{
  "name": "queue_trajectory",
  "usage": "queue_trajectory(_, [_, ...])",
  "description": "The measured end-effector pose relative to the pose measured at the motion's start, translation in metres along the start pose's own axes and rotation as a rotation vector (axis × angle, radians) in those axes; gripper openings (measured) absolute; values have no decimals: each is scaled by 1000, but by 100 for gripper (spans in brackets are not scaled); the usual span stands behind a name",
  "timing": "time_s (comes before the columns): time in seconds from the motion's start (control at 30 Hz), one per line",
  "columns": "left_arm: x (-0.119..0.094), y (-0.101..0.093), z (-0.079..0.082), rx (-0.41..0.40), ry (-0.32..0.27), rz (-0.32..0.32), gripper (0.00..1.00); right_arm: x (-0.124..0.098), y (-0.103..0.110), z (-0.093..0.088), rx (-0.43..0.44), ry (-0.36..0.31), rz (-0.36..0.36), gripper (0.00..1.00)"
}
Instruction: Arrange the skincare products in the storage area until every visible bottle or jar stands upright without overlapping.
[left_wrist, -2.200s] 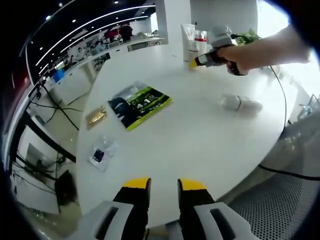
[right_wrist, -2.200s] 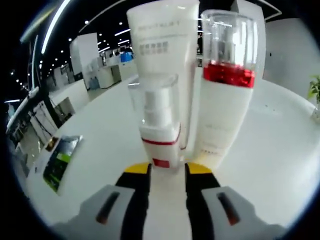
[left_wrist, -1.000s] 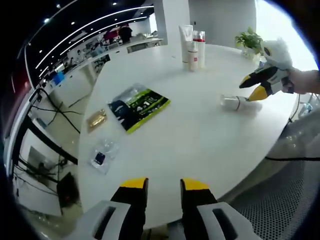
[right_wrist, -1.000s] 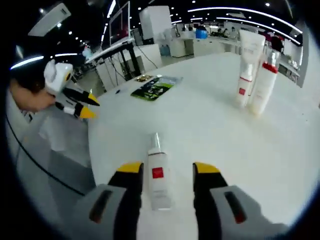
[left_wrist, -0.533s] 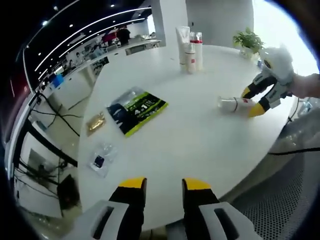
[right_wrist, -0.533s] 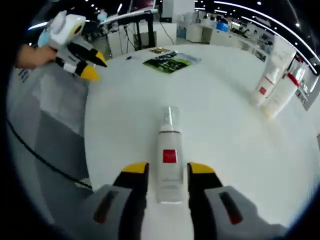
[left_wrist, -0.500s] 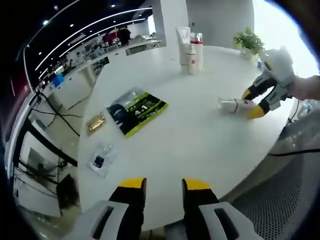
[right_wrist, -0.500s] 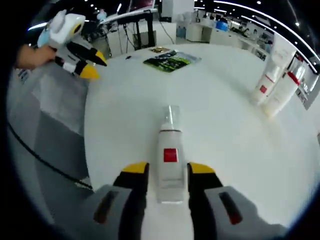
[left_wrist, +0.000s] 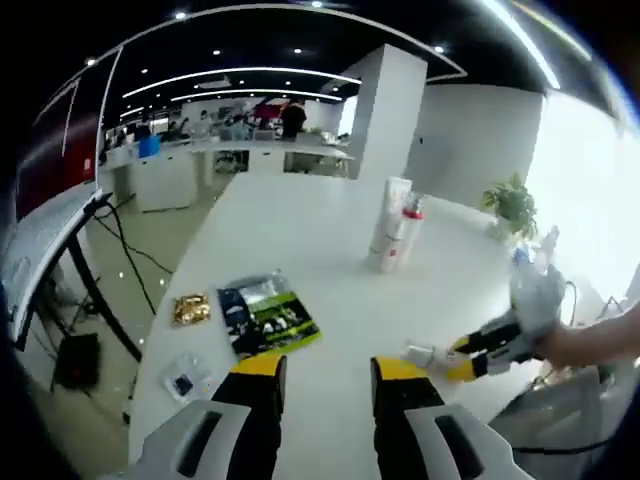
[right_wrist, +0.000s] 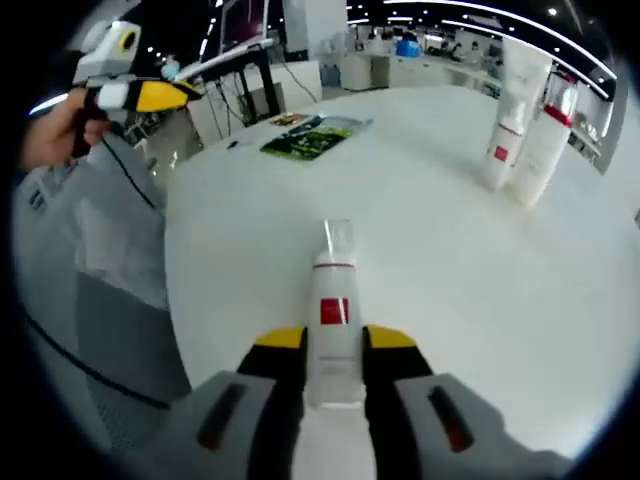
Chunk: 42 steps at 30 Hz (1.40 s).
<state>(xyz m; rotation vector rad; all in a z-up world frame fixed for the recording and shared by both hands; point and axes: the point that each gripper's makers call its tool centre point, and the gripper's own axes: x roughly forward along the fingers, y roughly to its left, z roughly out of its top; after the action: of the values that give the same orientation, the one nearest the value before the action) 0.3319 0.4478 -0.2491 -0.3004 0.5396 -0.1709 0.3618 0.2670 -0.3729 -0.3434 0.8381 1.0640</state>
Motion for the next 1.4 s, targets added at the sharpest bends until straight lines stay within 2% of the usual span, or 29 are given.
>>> queue_trajectory(0.07, [4,-15,-4,-90,-16,-51,43,-3,4,3,56,-22,26,21])
queue_trajectory(0.1, [7,-27,-9,-176,-21,-93,45,-6,5,10,100,-66,38,21])
queue_trajectory(0.23, [9,-54,-17,-364,-76,-216,47,-20,17,30,317,-196,143,21])
queue_trajectory(0.27, [9,-60,-20,-389,-86,-247,47,-22,19,31,330,-200,152,21])
queue_trajectory(0.3, [8,-63,-22,-400,-95,-263,47,-29,26,38,372,-235,193,21])
queue_trajectory(0.33, [7,-70,-23,-425,-106,-309,48,-32,30,41,382,-253,212,21])
queue_trajectory(0.37, [6,-74,-23,-455,-115,-335,48,-38,40,47,406,-270,270,21])
queue_trajectory(0.4, [5,-75,-23,-470,-117,-347,48,-41,44,50,421,-279,290,21])
queue_trajectory(0.53, [-2,-84,-8,-573,-219,-452,52,-64,76,72,514,-349,463,21])
queue_trajectory(0.57, [-4,-88,-6,-595,-227,-487,53,-70,83,79,532,-375,506,21])
queue_trajectory(0.63, [-7,-96,-6,-612,-208,-553,57,-80,95,90,598,-405,592,21])
queue_trajectory(0.7, [-11,-102,-1,-642,-222,-620,57,-89,110,97,646,-411,677,21])
queue_trajectory(0.77, [-13,-107,6,-671,-248,-665,57,-90,116,100,655,-413,695,21])
queue_trajectory(0.87, [-20,-117,9,-682,-250,-735,56,-93,127,104,730,-414,765,22])
queue_trajectory(1.1, [-21,-123,2,-668,-199,-759,33,-94,145,109,764,-415,859,22])
queue_trajectory(1.23, [-24,-118,6,-699,-216,-761,26,-99,148,114,780,-427,907,22])
queue_trajectory(1.27, [-25,-120,7,-704,-215,-761,24,-100,151,112,776,-411,918,22])
queue_trajectory(1.37, [-25,-127,4,-665,-188,-755,24,-100,151,112,747,-419,900,23])
queue_trajectory(1.4, [-24,-125,3,-645,-189,-740,24,-98,147,110,709,-430,871,23])
